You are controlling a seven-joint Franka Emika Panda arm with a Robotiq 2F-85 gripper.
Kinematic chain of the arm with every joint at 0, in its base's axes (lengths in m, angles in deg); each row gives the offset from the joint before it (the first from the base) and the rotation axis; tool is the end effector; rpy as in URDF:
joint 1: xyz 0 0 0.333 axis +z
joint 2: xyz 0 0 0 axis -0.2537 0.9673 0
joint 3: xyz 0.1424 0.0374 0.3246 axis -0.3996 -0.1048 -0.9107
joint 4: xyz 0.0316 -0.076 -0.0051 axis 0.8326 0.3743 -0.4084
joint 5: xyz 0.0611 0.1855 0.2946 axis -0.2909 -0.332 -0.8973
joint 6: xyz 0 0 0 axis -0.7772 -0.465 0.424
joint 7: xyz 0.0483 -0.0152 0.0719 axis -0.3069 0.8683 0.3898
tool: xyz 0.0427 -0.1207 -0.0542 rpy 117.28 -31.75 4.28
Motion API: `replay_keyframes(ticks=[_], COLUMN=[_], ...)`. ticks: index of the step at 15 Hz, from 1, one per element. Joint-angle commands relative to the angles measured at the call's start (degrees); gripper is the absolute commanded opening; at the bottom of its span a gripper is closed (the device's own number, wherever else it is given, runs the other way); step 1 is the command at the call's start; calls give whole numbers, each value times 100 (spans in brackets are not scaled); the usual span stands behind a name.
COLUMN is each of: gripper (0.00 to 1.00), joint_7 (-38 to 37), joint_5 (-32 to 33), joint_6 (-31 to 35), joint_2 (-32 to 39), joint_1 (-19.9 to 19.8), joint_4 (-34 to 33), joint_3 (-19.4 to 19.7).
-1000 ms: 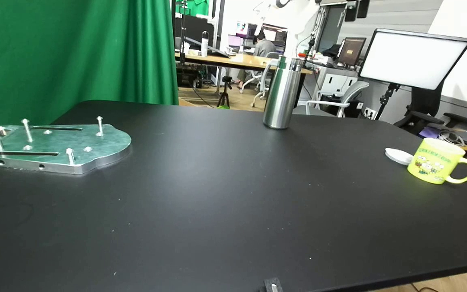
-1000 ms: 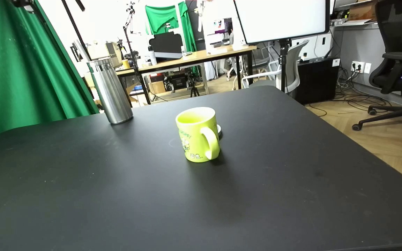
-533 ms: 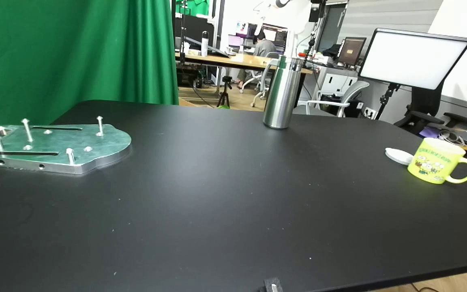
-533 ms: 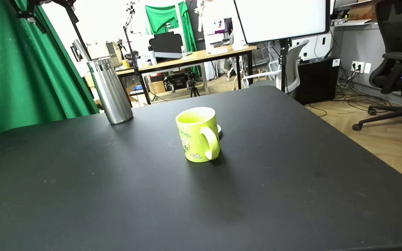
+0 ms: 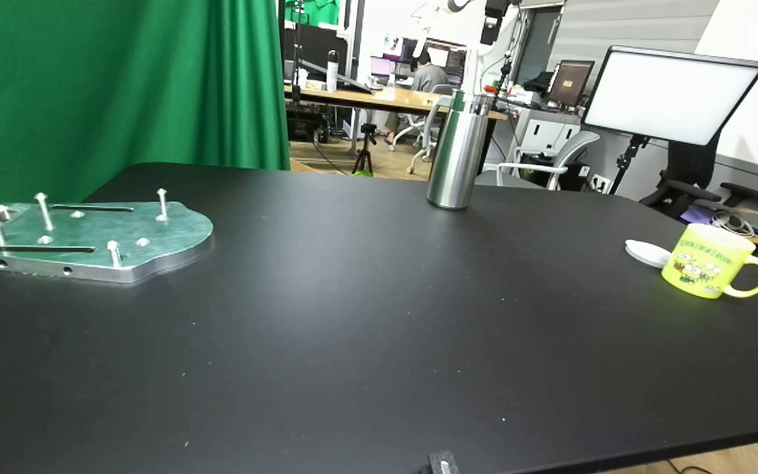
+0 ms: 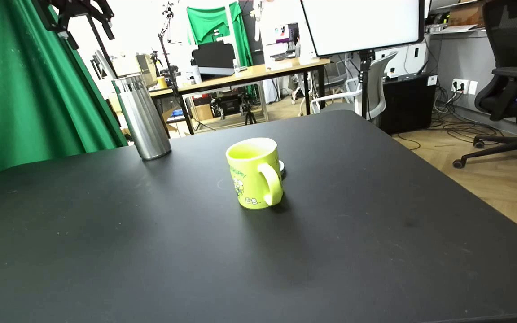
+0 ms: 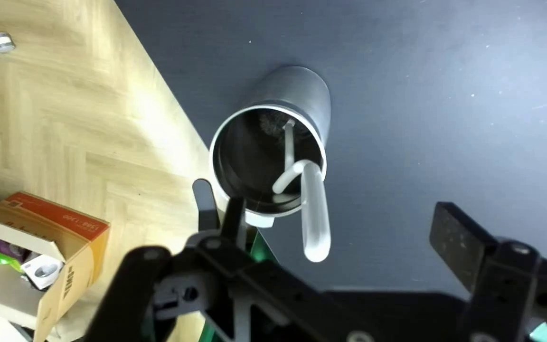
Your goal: Move the brush inside the silver flask up and down
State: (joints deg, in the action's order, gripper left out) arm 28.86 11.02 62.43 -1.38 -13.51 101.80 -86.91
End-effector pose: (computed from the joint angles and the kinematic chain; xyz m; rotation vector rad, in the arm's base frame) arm 0.6715 0.0628 0.4639 2.5617 1.6255 0.1896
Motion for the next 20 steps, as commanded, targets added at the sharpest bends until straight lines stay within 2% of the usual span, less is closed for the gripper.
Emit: replay_keyframes(ticks=[1, 9, 10, 11, 12, 20], gripper=[100, 100, 75, 73, 67, 11], joint_7=[-271, -862, -880, -902, -919, -934], joint_5=[82, 874, 925, 971, 997, 1022], joint_6=[-697, -1301, -1319, -1346, -1373, -1379], joint_2=[502, 959, 995, 1033, 1066, 1182], joint_1=[127, 419, 437, 453, 469, 479], joint_4=[-731, -1469, -1507, -1548, -1568, -1556], joint_3=[-4, 124, 121, 123, 120, 91])
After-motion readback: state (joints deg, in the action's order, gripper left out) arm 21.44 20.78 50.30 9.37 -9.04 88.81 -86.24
